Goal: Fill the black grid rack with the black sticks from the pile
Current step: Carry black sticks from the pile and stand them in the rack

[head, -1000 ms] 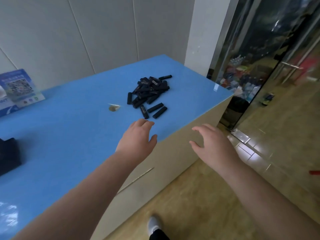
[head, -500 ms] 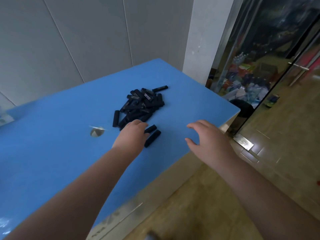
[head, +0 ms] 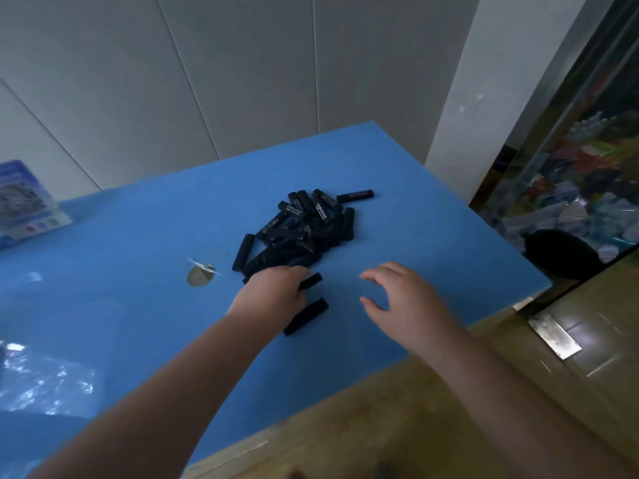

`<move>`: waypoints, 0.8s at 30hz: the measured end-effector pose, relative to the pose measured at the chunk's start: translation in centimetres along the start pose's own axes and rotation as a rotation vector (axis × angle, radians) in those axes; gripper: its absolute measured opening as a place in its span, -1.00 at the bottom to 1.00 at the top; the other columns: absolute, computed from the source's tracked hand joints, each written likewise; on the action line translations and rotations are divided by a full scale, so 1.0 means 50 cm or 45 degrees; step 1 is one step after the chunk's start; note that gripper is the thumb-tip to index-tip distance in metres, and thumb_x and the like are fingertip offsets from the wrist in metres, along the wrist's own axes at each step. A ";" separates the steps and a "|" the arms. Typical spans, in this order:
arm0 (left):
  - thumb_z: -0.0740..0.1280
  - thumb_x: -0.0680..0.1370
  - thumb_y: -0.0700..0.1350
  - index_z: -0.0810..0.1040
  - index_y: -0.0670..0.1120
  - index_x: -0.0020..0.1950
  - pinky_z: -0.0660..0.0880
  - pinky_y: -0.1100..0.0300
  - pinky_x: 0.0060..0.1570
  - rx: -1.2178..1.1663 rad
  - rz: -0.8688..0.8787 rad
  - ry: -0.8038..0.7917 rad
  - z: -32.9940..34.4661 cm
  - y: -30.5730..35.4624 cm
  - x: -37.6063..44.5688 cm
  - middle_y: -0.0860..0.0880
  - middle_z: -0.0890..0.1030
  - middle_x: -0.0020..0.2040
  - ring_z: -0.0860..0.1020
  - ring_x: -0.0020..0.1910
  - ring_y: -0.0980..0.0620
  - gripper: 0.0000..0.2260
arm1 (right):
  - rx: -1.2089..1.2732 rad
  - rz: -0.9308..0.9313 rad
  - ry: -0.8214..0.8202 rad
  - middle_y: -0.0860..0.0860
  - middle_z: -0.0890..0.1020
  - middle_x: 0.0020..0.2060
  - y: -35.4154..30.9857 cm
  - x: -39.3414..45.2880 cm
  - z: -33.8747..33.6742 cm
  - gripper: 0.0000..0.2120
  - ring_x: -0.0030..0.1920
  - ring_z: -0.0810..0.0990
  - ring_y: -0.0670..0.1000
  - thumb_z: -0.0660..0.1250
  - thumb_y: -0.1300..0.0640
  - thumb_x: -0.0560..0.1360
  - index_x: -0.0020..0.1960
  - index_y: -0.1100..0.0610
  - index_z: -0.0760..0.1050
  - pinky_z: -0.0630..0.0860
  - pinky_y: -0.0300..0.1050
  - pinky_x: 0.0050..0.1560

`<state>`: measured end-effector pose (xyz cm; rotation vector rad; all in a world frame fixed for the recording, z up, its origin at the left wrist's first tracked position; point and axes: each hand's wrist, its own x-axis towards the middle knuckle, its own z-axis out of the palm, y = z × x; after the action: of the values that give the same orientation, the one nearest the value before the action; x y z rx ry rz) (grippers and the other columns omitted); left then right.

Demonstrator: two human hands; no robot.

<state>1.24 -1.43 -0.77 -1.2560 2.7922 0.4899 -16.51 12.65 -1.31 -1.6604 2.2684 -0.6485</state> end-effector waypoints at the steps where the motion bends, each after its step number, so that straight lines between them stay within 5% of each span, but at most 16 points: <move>1: 0.26 0.54 -0.12 0.55 0.00 0.17 0.56 0.09 -0.11 -0.117 -0.059 0.062 -0.003 0.004 -0.005 0.02 0.63 -0.02 0.59 -0.08 -0.02 -0.77 | 0.013 -0.023 -0.044 -0.10 0.57 0.12 0.002 0.012 0.003 -0.69 0.17 0.53 -0.06 0.38 0.04 0.54 0.27 0.05 0.55 0.43 -0.22 0.15; 7: 0.41 0.49 -0.18 0.63 0.13 -0.06 0.48 0.37 -0.23 -0.962 -0.391 0.342 -0.039 0.021 -0.023 0.15 0.69 -0.24 0.63 -0.31 0.25 -0.82 | 0.000 -0.350 -0.334 -0.10 0.53 0.17 -0.032 0.063 0.043 -0.64 0.24 0.49 -0.04 0.40 0.03 0.54 0.32 0.01 0.55 0.48 -0.06 0.25; 11: 0.40 0.52 -0.17 0.61 0.12 -0.10 0.47 0.43 -0.27 -1.220 -0.465 0.488 -0.055 0.023 -0.027 0.14 0.69 -0.24 0.57 -0.36 0.31 -0.84 | -0.053 -0.509 -0.438 -0.06 0.52 0.22 -0.056 0.091 0.071 -0.64 0.31 0.41 -0.01 0.40 0.02 0.56 0.34 0.03 0.55 0.42 -0.06 0.31; 16: 0.37 0.55 -0.21 0.64 -0.01 0.04 0.64 0.12 -0.05 -1.460 -0.507 0.469 -0.057 0.017 -0.027 0.00 0.73 -0.10 0.69 -0.09 0.02 -0.87 | -0.162 -0.566 -0.413 -0.05 0.55 -0.03 -0.038 0.097 0.079 -0.76 0.11 0.48 0.02 0.33 -0.04 0.58 0.14 0.03 0.65 0.54 0.02 0.02; 20: 0.35 0.57 -0.25 0.63 -0.08 0.07 0.64 0.11 -0.08 -1.585 -0.542 0.476 -0.054 0.016 -0.028 -0.03 0.73 -0.08 0.69 -0.07 0.01 -0.87 | -0.156 -0.435 -0.363 -0.05 0.44 -0.24 -0.023 0.088 0.060 -0.82 -0.20 0.49 0.03 0.29 0.04 0.53 -0.19 0.10 0.56 0.44 -0.04 -0.26; 24: 0.33 0.58 -0.27 0.61 -0.11 0.06 0.64 0.14 -0.14 -1.665 -0.544 0.489 -0.061 0.023 -0.032 -0.01 0.73 -0.12 0.69 -0.13 0.06 -0.88 | 0.435 0.031 -0.336 0.03 0.67 -0.28 -0.004 0.089 0.037 -0.89 -0.37 0.55 -0.11 0.39 0.05 0.49 -0.12 0.08 0.65 0.50 -0.07 -0.30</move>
<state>1.74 -0.45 2.68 -2.1609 2.1090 2.4163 -16.94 8.04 -2.57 -1.4552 1.8709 -0.7173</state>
